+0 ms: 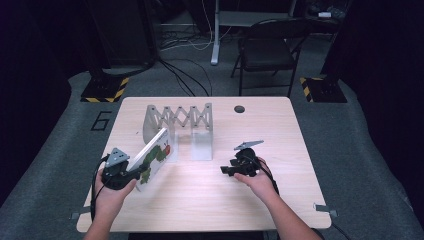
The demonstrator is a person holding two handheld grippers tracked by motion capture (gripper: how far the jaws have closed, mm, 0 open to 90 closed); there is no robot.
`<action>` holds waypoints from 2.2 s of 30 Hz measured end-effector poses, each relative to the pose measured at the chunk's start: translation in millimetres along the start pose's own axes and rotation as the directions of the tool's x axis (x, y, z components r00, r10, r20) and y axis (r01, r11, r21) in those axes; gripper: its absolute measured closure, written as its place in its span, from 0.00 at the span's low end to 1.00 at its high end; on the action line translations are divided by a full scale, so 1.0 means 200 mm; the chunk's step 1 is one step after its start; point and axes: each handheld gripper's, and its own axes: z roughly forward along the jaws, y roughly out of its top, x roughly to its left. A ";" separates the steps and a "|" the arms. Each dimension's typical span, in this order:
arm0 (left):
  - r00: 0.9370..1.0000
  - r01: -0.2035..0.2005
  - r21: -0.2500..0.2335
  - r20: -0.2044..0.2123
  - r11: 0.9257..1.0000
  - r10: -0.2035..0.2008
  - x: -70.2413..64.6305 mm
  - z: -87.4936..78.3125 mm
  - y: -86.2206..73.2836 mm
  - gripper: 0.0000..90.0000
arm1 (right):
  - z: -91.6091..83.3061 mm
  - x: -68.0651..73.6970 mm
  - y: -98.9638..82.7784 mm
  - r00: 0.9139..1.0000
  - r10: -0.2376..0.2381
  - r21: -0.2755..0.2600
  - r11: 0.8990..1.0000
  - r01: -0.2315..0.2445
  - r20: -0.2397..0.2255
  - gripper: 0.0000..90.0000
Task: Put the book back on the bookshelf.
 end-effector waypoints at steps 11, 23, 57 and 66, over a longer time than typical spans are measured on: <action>0.998 0.016 -0.010 -0.053 1.000 -0.016 -0.01 0.03 -0.02 0.84 | 0.00 0.00 0.00 1.000 0.002 0.002 1.000 -0.002 0.000 0.49; 0.983 0.054 -0.013 -0.174 0.998 -0.056 -0.03 0.13 0.01 0.84 | -0.02 -0.02 -0.02 1.000 0.012 -0.006 1.000 -0.012 0.005 0.49; 0.955 0.101 -0.045 -0.276 0.994 -0.109 -0.01 0.36 0.16 0.84 | -0.04 -0.04 -0.04 1.000 0.026 -0.018 0.999 -0.026 0.007 0.49; 0.952 0.105 -0.038 -0.285 0.994 -0.112 -0.01 0.41 0.16 0.84 | -0.04 -0.04 -0.04 1.000 0.029 -0.011 1.000 -0.029 0.008 0.49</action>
